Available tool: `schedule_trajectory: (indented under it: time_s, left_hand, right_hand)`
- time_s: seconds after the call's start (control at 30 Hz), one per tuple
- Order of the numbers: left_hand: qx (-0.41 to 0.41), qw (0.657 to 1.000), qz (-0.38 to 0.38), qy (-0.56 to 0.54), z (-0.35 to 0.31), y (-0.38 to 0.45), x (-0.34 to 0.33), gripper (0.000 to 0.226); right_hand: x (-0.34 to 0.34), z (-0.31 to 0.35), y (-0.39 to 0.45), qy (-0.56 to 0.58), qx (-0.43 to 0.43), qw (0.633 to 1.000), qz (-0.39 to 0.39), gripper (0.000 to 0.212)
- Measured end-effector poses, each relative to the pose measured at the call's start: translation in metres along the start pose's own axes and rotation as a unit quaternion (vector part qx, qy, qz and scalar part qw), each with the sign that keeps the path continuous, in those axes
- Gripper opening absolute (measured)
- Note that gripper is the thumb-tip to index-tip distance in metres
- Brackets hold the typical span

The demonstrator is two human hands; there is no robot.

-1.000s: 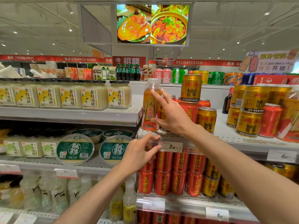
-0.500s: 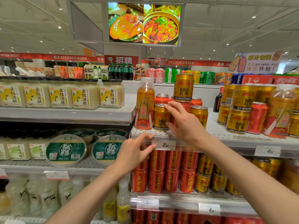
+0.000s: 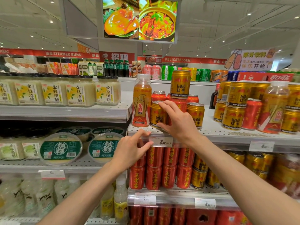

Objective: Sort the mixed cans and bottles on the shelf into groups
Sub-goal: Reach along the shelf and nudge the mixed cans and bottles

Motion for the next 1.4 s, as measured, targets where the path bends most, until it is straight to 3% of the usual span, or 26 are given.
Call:
schedule_trajectory:
  time_s: [0.53, 0.8, 1.0, 1.1, 1.23, 1.4]
  left_hand:
    - [0.004, 1.000, 0.008, 0.000, -0.010, 0.007, -0.002, 0.040]
    - [0.042, 0.998, 0.044, -0.033, -0.012, 0.014, -0.001, 0.027]
    - [0.050, 0.994, 0.068, -0.063, -0.010, 0.016, -0.002, 0.027]
    - [0.048, 0.993, 0.074, -0.075, -0.010, 0.017, -0.001, 0.027]
    - [0.047, 0.993, 0.073, -0.081, -0.010, 0.017, -0.001, 0.031]
    - [0.051, 0.992, 0.078, -0.088, -0.011, 0.016, 0.000, 0.028]
  right_hand:
    - [0.006, -0.009, -0.002, 0.056, 0.009, 0.998, -0.013, 0.060]
    - [0.014, -0.005, -0.013, 0.122, -0.001, 0.991, 0.047, 0.063]
    - [0.043, -0.025, -0.027, 0.090, -0.064, 0.983, -0.144, 0.040]
    - [0.048, -0.036, -0.018, 0.054, -0.129, 0.974, -0.180, 0.053]
    - [0.044, -0.036, 0.008, 0.107, -0.212, 0.962, -0.132, 0.076]
    - [0.034, -0.037, 0.022, 0.181, -0.239, 0.949, -0.101, 0.074]
Point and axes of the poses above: each hand's wrist, its own y-axis towards the middle knuckle, its own x-axis out of the back of the hand, z = x × y, the point moved 3 cm from there along y, towards the middle knuckle, and after that the axes turned 6 degrees about z, right-handed, at the moved point
